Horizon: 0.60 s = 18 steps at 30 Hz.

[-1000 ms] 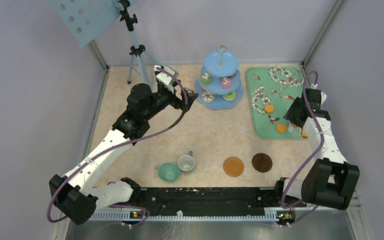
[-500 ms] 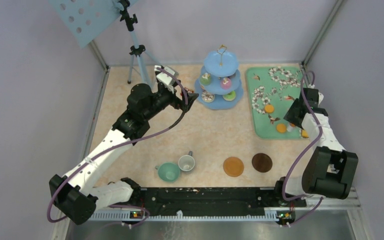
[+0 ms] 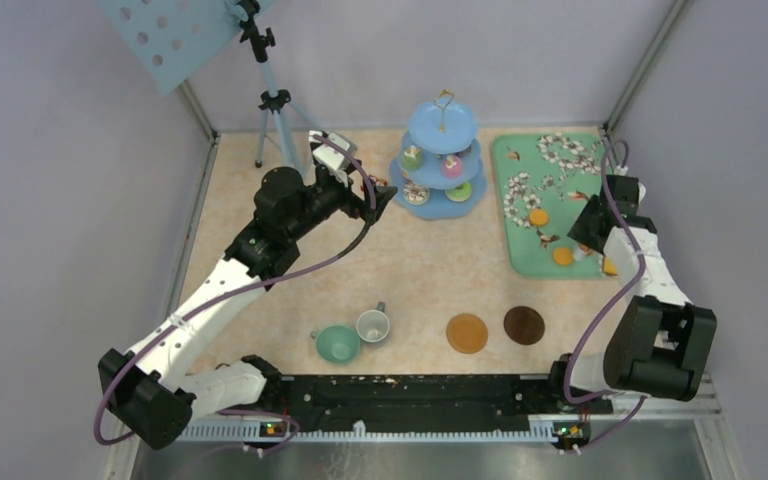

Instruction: Serve the afternoon tea

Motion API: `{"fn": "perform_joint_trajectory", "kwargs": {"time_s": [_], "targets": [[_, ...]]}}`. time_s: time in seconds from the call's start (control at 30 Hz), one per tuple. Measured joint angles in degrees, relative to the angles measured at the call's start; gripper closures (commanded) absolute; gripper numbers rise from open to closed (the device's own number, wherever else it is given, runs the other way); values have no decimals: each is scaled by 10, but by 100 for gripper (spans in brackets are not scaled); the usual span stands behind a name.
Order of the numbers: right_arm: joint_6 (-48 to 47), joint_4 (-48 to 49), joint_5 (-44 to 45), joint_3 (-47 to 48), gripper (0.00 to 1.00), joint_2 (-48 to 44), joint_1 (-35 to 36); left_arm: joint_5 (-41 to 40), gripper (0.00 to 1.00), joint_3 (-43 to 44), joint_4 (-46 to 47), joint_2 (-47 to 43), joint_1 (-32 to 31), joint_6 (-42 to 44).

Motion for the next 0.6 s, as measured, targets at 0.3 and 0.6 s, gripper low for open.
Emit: {"fn": "perform_joint_trajectory", "kwargs": {"time_s": [0.3, 0.6], "targets": [[-21, 2, -72, 13, 73, -84, 100, 0, 1, 0, 0, 0, 0, 0], [-2, 30, -136, 86, 73, -65, 349, -2, 1, 0, 0, 0, 0, 0]]}}
